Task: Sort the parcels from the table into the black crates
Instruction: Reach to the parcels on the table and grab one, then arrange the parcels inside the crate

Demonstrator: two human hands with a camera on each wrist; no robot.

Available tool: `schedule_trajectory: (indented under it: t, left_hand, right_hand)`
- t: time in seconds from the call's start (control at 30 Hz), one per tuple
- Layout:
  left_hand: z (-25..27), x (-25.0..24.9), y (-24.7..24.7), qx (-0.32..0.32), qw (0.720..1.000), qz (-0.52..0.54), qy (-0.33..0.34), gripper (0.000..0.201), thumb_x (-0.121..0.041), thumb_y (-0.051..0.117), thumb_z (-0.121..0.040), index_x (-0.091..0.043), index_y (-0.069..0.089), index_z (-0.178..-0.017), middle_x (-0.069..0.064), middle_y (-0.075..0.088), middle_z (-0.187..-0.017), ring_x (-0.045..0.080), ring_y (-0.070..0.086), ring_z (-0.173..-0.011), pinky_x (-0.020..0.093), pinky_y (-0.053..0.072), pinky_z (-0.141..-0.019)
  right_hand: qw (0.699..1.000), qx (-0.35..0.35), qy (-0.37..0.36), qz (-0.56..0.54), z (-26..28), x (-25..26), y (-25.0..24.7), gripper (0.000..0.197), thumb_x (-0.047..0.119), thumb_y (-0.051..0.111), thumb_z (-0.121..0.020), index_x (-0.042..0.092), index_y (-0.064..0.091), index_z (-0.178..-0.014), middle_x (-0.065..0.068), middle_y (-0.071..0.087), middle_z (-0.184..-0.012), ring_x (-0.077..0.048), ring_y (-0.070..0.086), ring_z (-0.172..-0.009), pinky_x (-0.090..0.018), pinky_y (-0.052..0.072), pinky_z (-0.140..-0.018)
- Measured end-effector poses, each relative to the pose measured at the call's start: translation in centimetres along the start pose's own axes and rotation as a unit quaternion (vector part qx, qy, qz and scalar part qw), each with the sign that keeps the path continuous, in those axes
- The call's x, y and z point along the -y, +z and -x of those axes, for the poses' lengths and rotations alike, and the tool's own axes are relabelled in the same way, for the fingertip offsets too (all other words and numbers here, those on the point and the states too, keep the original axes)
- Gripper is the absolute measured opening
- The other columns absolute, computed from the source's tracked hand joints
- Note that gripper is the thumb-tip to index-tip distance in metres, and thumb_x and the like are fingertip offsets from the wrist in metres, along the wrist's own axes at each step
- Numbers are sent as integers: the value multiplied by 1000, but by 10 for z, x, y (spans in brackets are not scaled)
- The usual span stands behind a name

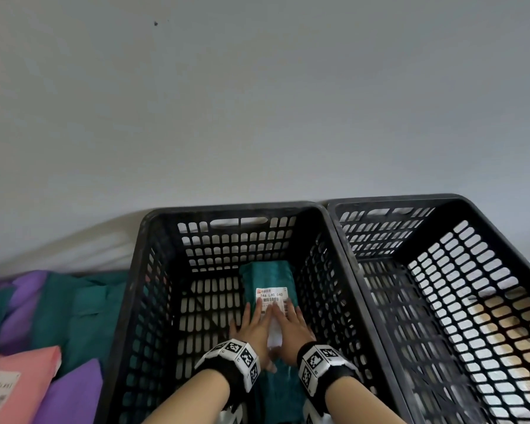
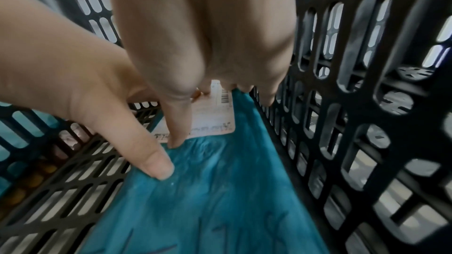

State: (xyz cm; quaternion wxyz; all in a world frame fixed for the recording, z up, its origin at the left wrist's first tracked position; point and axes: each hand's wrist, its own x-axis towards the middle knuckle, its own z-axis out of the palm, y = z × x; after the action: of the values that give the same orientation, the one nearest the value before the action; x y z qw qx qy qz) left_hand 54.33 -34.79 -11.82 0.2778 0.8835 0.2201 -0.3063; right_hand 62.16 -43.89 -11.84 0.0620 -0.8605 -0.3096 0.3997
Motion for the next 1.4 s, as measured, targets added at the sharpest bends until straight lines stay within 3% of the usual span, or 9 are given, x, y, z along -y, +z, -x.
schedule_trajectory:
  t: [0.2,0.33,0.47,0.63,0.9,1.03,1.13,1.3,1.4]
  left_hand:
    - [3,-1,-4,-11,1000,-5,-8,119,-33,77,-74,-23,-15,-150,0,-24,-156,25,-18,-144,58,1,-115]
    - [19,-11,-20,-44,998,19,-28,94,-25,65,-87,-22,-3,-152,1,-13,-159,25,-11,-146,54,7,-115]
    - [42,-21,-44,-79,996,36,-28,75,-9,49,-91,-22,7,-152,4,-3,-160,28,-5,-147,51,8,-117]
    - [96,-43,-89,-138,990,-6,-16,66,-16,48,-95,-16,14,-151,12,8,-158,29,6,-146,43,12,-116]
    - [202,-65,-132,-276,956,89,44,64,-19,54,-93,-18,23,-150,4,29,-154,22,36,-136,30,35,-109]
    - [265,-65,-126,-328,936,120,45,61,-15,52,-94,-13,25,-148,10,46,-141,25,57,-113,30,48,-88]
    - [311,-57,-111,-365,924,104,34,58,-17,50,-95,-14,27,-148,10,46,-139,23,54,-116,23,42,-87]
    - [380,-37,-78,-409,905,112,11,56,-13,52,-93,-9,31,-145,11,41,-145,24,42,-130,25,33,-102]
    - [415,-19,-60,-427,895,127,-8,52,-8,52,-93,-4,35,-142,11,40,-146,24,40,-133,24,31,-103]
  right_hand:
    - [1000,-8,10,-13,0,-1,-2,106,28,73,-81,27,-7,-152,0,-18,-159,-23,-11,-147,-44,13,-120]
    - [998,-32,5,-51,9,8,-13,96,24,67,-87,21,-2,-153,-6,-8,-160,-23,-2,-148,-35,11,-120]
    - [993,-66,-15,-95,31,23,-36,87,24,64,-88,17,7,-153,-7,9,-160,-23,23,-144,-28,25,-115]
    - [985,-107,-53,-122,75,45,-74,79,26,62,-92,11,13,-152,-10,29,-154,-22,40,-135,-21,37,-101]
    - [957,-185,-162,-156,159,79,-115,70,32,60,-92,5,26,-148,-15,34,-150,-25,36,-137,-29,31,-108]
    - [938,-187,-218,-196,198,94,-109,68,30,59,-93,6,28,-148,-17,36,-149,-25,37,-137,-29,33,-106]
    - [925,-172,-248,-232,225,108,-98,66,28,60,-93,8,29,-148,-17,37,-148,-25,40,-135,-30,38,-104]
    - [920,-146,-295,-211,264,138,-68,60,28,57,-94,9,34,-146,-14,39,-148,-24,43,-132,-29,37,-106]
    - [912,-129,-314,-231,284,161,-45,61,31,59,-92,11,35,-145,-16,46,-142,-25,47,-128,-40,39,-108]
